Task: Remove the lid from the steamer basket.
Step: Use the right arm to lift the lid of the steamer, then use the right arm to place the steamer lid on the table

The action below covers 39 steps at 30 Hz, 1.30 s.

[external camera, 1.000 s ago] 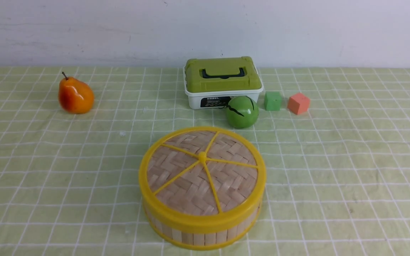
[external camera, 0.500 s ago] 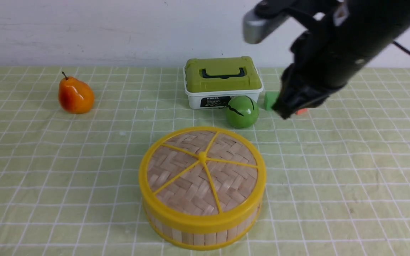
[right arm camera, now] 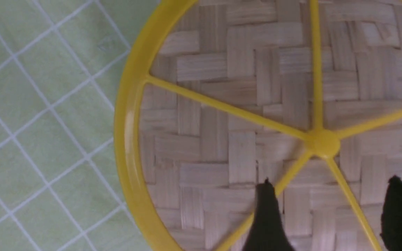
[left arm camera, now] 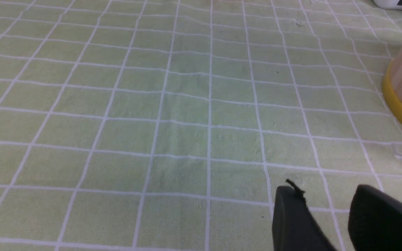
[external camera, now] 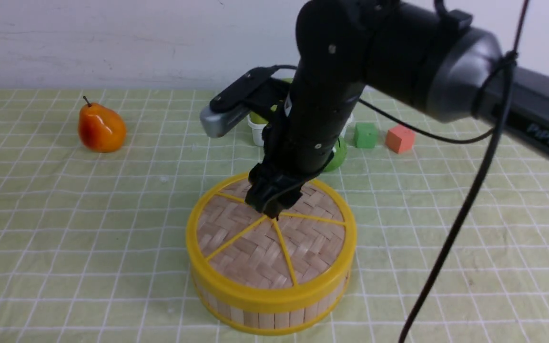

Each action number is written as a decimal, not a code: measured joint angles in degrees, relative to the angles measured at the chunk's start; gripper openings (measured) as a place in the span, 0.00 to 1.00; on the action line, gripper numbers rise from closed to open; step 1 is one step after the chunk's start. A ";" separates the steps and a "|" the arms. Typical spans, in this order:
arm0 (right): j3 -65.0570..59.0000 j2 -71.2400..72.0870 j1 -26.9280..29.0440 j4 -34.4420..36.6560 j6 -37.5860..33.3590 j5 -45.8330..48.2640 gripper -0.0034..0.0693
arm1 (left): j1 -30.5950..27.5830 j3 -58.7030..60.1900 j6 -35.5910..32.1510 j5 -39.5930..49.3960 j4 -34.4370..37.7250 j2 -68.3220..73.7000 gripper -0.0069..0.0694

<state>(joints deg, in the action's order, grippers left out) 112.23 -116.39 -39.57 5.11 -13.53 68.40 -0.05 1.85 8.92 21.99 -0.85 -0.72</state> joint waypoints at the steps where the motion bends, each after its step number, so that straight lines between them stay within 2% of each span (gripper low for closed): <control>1: 0.00 -0.42 0.00 0.04 0.11 -0.80 0.61 | 0.00 0.00 0.00 0.00 0.00 0.00 0.40; 4: 0.11 -2.56 0.00 -0.47 1.16 -3.34 0.60 | 0.00 0.00 0.00 0.00 0.00 0.00 0.40; 7: 0.11 -3.73 0.00 -0.60 1.63 -4.58 0.55 | 0.00 0.00 0.00 0.00 0.00 0.00 0.40; 12: 0.11 -4.91 0.05 -0.82 2.58 -5.79 0.41 | 0.00 0.00 0.00 0.00 0.00 0.00 0.40; 18: 0.22 -5.31 0.15 -1.21 2.58 -5.41 0.17 | 0.00 0.00 0.00 0.00 0.00 0.00 0.40; 26: 2.52 -5.07 0.15 -1.62 2.58 -2.97 0.16 | 0.00 0.00 0.00 0.00 0.00 0.00 0.40; 32: 4.36 4.78 3.29 -2.74 2.58 0.63 0.16 | 0.00 0.00 0.00 0.00 0.00 0.00 0.40; 35: -0.05 13.85 10.44 -3.23 2.83 1.83 0.16 | 0.00 0.00 0.00 0.00 0.00 0.00 0.40; 37: -2.63 16.51 12.82 -3.46 3.20 1.62 0.16 | 0.00 0.00 0.00 0.00 0.00 0.00 0.40; 38: -8.49 19.59 17.09 -4.03 3.95 0.42 0.16 | 0.00 0.00 0.00 0.00 0.00 0.00 0.40; 39: -9.21 20.25 17.54 -4.03 4.02 0.16 0.16 | 0.00 0.00 0.00 0.00 0.00 0.00 0.40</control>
<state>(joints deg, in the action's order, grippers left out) 103.02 -96.14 -22.03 1.08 -9.51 68.56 -0.05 1.85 8.92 21.99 -0.85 -0.72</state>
